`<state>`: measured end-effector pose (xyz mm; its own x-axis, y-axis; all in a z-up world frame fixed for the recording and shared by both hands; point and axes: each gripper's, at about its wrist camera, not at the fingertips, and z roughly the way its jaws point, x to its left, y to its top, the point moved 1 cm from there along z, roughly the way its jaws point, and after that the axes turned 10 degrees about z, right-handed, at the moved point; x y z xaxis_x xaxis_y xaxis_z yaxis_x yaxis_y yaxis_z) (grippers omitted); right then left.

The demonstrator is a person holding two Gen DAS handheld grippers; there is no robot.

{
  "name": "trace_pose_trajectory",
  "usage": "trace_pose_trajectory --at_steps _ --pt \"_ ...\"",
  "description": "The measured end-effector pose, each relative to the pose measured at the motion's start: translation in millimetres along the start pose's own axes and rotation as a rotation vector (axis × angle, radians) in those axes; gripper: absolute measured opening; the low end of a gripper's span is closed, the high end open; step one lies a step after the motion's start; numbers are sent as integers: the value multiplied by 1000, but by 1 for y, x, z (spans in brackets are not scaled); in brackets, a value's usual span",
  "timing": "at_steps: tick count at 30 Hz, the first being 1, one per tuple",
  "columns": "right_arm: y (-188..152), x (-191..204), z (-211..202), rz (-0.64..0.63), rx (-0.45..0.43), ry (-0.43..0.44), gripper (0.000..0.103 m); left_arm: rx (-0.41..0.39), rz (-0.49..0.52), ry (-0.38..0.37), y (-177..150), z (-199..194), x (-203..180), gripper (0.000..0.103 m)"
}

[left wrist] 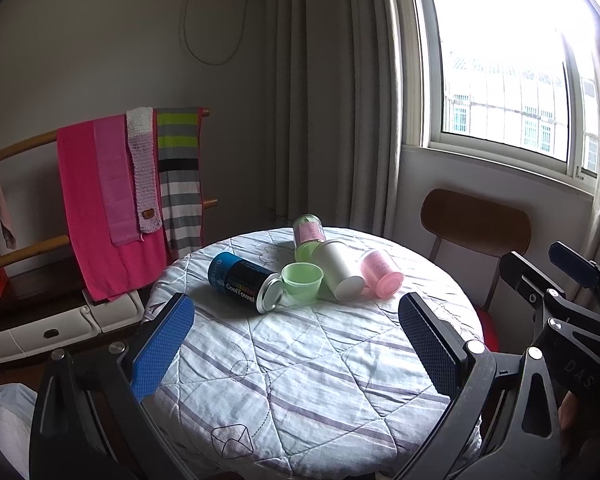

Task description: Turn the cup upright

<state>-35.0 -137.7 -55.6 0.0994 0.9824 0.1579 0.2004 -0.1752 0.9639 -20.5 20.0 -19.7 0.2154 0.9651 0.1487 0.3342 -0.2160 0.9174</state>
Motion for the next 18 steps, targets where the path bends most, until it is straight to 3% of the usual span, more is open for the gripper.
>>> trace_pose_trajectory --at_steps 10,18 --pt "-1 -1 2 -2 15 -9 83 16 8 -20 -2 7 -5 103" --pt "3 -11 19 -17 32 -1 83 77 -2 -66 6 31 -14 103"
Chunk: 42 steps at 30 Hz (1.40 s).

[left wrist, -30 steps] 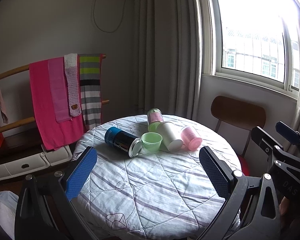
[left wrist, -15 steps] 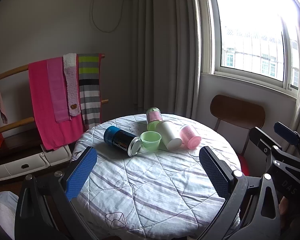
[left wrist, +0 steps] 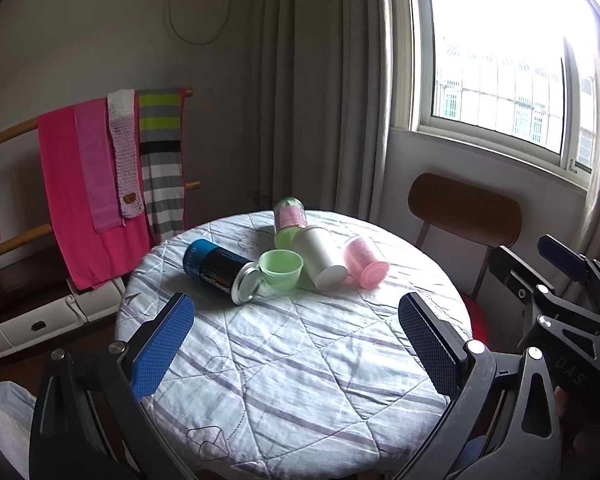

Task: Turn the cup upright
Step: 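Move the left gripper down over the lying green-and-pink jar and close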

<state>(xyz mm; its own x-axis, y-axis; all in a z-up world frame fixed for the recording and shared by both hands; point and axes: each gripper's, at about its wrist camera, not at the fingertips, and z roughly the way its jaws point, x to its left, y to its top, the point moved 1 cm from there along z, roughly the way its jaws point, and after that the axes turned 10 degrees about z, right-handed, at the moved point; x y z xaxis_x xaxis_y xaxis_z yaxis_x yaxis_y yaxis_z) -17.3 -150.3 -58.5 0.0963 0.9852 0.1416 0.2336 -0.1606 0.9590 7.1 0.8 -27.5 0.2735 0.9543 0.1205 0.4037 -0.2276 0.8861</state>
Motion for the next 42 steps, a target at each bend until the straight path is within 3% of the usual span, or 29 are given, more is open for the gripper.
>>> trace_pose_trajectory --at_steps 6,13,19,24,30,34,38,42 --pt "8 -19 34 -2 8 49 83 50 -29 -6 14 46 0 103" --pt "16 -38 112 -34 65 148 83 158 -17 94 42 130 1 103" --pt "34 -40 165 -23 214 201 83 311 -57 110 76 181 10 103" --pt "61 -31 188 -51 348 187 83 475 -68 115 109 198 21 103" --pt "93 -25 219 -3 512 157 83 602 -116 85 141 218 42 103" --pt "103 -25 240 24 603 122 83 695 -126 49 148 241 54 103" --pt "107 -21 263 46 681 92 83 788 -175 -32 150 277 64 103" --pt "103 -16 289 63 774 79 83 907 -144 -34 144 322 64 103"
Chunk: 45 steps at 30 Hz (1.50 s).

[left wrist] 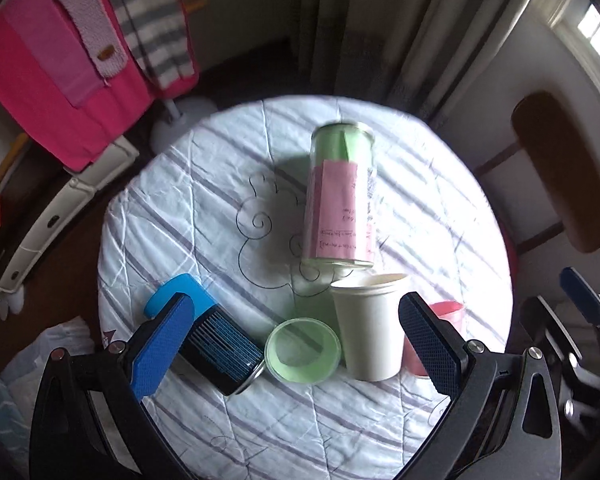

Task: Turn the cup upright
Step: 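Move the left gripper down over the lying green-and-pink jar and close, then lift the green-and-pink jar with the left gripper and tilt it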

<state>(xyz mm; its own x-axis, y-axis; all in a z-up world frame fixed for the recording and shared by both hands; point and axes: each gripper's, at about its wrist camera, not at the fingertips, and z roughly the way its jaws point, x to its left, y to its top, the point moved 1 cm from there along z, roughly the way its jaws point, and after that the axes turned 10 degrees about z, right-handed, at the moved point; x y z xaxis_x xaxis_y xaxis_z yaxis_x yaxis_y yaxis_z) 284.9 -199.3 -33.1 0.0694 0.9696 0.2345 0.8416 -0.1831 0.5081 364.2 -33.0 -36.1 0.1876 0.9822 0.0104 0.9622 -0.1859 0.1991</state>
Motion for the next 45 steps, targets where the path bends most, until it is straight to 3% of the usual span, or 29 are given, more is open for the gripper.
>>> trace_pose_trajectory --at_steps 3,6,8,12,19,22,26,31,37,40,45 --pt "7 1 13 1 42 -30 83 72 2 -69 30 29 -2 103" --pt "14 -2 22 23 65 -61 83 147 43 -49 56 57 -10 103" --pt "19 -6 27 42 81 -77 83 151 70 -72 70 68 -16 103" --pt "28 -13 42 65 115 -117 83 240 89 -89 89 101 -23 103" --pt "35 -16 58 95 144 -148 83 291 123 -59 110 135 -33 103" --pt "37 -18 62 98 156 -155 83 315 133 -51 115 144 -35 95" --pt "37 -20 63 105 155 -155 83 326 117 -99 115 151 -34 71" --pt "36 -22 57 94 130 -145 83 241 90 -99 116 128 -27 71" --pt "30 -23 42 76 104 -119 83 118 69 -89 111 62 -19 71" --pt "24 -22 30 60 95 -103 83 93 84 -91 86 29 -21 71" --pt "6 -24 10 35 79 -66 83 95 71 -89 16 -9 -19 71"
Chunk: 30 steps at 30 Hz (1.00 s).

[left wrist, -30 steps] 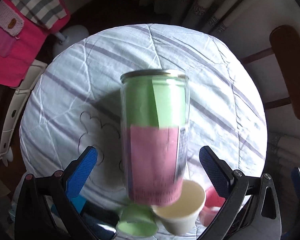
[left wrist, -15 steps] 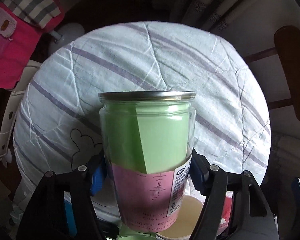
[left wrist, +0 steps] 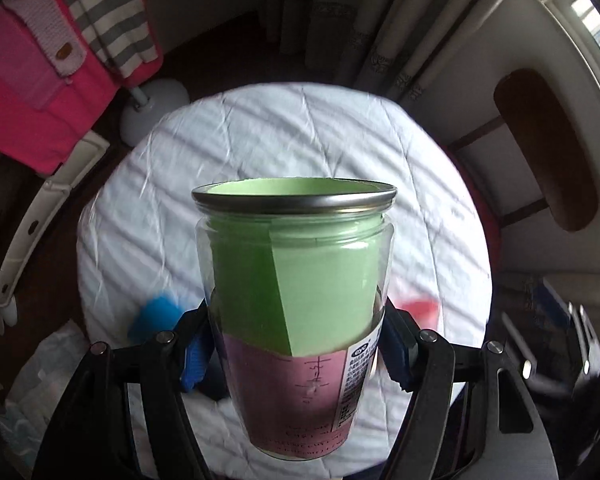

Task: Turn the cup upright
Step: 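Lift the green-and-pink jar with the left gripper and tilt it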

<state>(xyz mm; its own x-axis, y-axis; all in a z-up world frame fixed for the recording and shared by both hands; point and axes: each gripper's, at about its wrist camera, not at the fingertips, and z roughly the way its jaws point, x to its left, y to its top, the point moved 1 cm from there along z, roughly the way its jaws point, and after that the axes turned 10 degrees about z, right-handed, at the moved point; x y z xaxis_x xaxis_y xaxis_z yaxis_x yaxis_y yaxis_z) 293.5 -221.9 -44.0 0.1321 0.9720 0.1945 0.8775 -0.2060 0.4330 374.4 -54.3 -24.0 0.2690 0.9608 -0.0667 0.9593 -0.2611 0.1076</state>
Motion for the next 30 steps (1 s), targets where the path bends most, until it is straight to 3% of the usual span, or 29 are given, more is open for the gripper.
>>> trace_pose_trajectory --at_steps 8,17,22,26,30 --pt "-47 1 -15 -90 20 58 83 102 -55 -35 -119 24 -22 71" --pt "-98 -3 -4 -139 27 131 83 140 -36 -38 -166 95 -40 71" --pt "-122 -11 8 -112 4 168 83 82 11 -8 -178 120 -42 79" --pt "-137 -10 14 -104 -26 197 83 -47 94 64 -195 116 -46 84" --pt "-151 -3 6 -74 -75 223 83 -175 171 52 -229 99 -53 85"
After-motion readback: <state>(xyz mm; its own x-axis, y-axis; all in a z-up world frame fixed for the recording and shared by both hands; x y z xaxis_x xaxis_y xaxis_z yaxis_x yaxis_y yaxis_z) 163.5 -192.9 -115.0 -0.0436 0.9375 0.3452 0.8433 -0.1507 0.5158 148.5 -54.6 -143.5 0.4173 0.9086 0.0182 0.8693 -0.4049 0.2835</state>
